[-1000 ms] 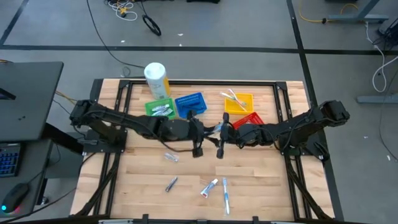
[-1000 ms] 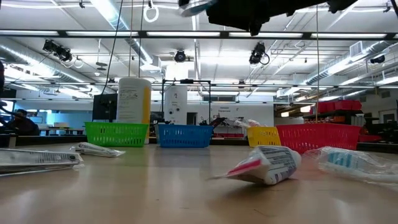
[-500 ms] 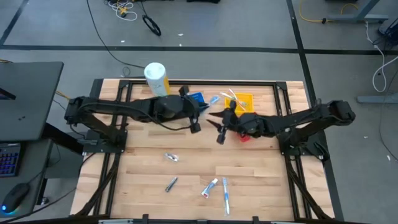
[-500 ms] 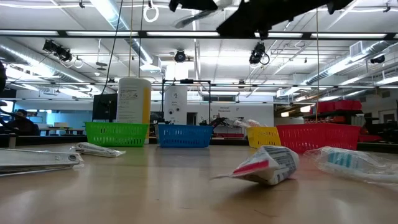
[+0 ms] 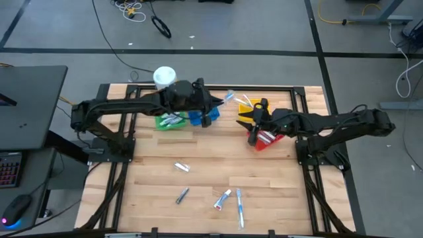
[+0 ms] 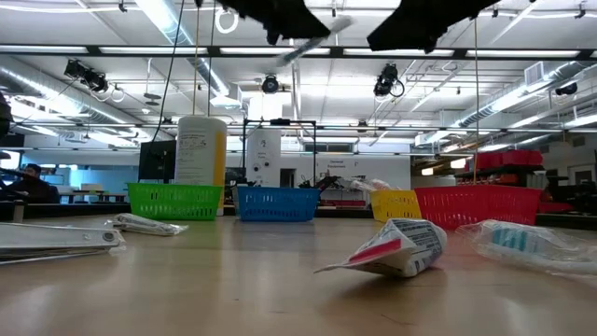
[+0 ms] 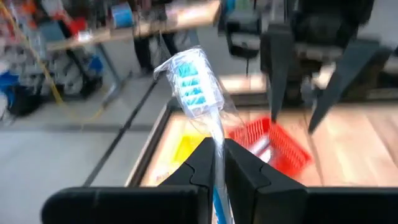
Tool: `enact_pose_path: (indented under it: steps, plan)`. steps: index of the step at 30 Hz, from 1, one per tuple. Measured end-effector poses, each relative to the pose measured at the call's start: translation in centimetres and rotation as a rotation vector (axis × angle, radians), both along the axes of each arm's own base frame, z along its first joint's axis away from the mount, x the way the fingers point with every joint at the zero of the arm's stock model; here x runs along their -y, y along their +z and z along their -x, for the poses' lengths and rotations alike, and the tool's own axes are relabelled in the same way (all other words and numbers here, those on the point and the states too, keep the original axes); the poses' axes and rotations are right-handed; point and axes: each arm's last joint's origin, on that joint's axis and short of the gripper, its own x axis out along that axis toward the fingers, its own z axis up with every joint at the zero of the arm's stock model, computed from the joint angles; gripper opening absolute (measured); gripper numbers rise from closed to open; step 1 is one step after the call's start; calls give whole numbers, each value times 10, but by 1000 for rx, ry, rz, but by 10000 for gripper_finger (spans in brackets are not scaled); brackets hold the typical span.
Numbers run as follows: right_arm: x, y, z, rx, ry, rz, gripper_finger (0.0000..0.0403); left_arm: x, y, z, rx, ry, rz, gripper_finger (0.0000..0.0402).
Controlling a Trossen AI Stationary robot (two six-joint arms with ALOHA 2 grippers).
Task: Pick & Place Travel size toiletries
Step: Put the left blue toothbrush into the yellow bin
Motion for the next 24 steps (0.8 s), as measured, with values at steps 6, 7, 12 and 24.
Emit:
enact_pose_path:
  steps: [6, 7, 12, 24]
  plan:
    - [8, -4, 12, -21, -172, 4, 140, -27, -38, 8, 183, -122, 21, 29]
    - [10, -8, 11, -3, -161, -3, 140, -29, -44, 11, 216, -144, 23, 29]
    - [29, -33, 3, 155, 12, -45, 140, -30, -66, 22, 346, -180, 27, 30]
    - [56, -67, -34, 433, 188, -137, 140, -6, -71, 19, 458, -275, -59, 31]
